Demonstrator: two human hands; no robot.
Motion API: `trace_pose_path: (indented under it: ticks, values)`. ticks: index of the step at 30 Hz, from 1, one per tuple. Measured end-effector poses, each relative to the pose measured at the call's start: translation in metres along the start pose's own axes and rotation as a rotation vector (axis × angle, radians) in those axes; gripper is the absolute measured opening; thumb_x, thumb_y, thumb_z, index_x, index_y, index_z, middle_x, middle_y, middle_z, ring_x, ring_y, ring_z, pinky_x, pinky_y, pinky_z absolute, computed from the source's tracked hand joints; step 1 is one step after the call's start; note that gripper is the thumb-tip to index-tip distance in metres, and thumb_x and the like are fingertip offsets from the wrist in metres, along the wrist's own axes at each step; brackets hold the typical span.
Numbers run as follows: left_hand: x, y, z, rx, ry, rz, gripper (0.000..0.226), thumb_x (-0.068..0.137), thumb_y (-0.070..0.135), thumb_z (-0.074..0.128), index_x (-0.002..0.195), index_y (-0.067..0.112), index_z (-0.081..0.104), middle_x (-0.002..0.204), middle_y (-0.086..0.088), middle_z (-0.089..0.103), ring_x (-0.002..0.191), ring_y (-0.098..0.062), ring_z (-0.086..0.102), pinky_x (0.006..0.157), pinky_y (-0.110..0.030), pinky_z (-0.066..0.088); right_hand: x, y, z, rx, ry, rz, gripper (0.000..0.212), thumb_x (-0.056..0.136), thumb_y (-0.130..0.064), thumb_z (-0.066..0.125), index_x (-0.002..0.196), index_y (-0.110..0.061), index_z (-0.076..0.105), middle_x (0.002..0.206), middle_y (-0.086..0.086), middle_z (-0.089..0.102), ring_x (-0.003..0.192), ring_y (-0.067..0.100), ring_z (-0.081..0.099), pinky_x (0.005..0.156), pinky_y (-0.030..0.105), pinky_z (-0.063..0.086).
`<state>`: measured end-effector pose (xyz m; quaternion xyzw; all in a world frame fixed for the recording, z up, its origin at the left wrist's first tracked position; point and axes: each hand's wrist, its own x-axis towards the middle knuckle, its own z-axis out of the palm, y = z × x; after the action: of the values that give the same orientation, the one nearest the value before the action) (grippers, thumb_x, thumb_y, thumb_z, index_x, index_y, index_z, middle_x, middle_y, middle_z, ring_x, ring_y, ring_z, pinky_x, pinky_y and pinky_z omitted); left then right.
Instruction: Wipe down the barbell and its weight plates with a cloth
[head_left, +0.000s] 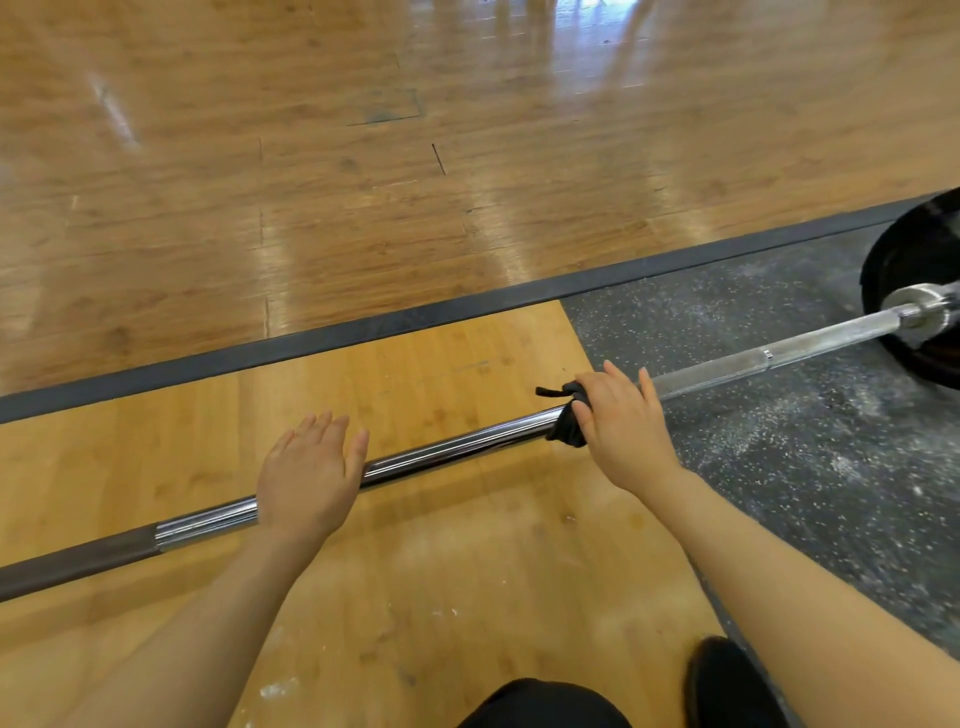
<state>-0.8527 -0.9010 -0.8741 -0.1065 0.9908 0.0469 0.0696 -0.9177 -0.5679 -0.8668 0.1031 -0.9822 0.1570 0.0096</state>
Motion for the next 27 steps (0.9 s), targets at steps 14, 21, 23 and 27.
trace_pose_path:
  ticks: [14, 21, 23, 27]
  values:
    - [-0.022, 0.004, -0.002, -0.027, 0.012, 0.007, 0.075, 0.093, 0.052, 0.002, 0.147, 0.016, 0.039, 0.147, -0.003, 0.047, 0.138, -0.019, 0.039, 0.115, -0.040, 0.024, -0.032, -0.052, 0.017, -0.057, -0.104, -0.110, 0.062, 0.094, -0.057, 0.013, 0.140, -0.024, 0.038, 0.148, -0.007, 0.040, 0.149, 0.020, 0.009, 0.118, 0.049, -0.002]
    - [-0.026, 0.003, 0.005, -0.001, 0.015, 0.004, 0.073, 0.093, 0.052, 0.000, 0.151, 0.020, 0.033, 0.155, 0.000, 0.035, 0.144, -0.014, 0.027, 0.117, -0.038, 0.017, -0.029, 0.007, -0.002, -0.072, -0.061, 0.025, 0.047, 0.096, -0.046, 0.026, 0.135, -0.025, 0.041, 0.146, -0.006, 0.043, 0.148, 0.024, 0.013, 0.117, 0.055, 0.000]
    - [-0.027, 0.004, 0.006, 0.010, 0.010, 0.004, 0.075, 0.092, 0.053, -0.002, 0.151, 0.022, 0.031, 0.157, 0.001, 0.031, 0.145, -0.013, 0.024, 0.118, -0.038, 0.015, -0.030, 0.006, 0.001, -0.026, -0.040, 0.037, 0.040, 0.098, -0.042, 0.031, 0.133, -0.026, 0.043, 0.145, -0.007, 0.043, 0.149, 0.022, 0.012, 0.117, 0.053, -0.001]
    - [-0.032, 0.004, 0.007, 0.003, 0.023, -0.001, 0.074, 0.092, 0.055, -0.002, 0.152, 0.024, 0.029, 0.158, 0.000, 0.028, 0.146, -0.013, 0.021, 0.118, -0.038, 0.014, -0.036, 0.006, 0.005, 0.019, 0.002, 0.019, 0.039, 0.099, -0.038, 0.036, 0.135, -0.025, 0.043, 0.145, -0.006, 0.042, 0.149, 0.022, 0.010, 0.118, 0.052, -0.001]
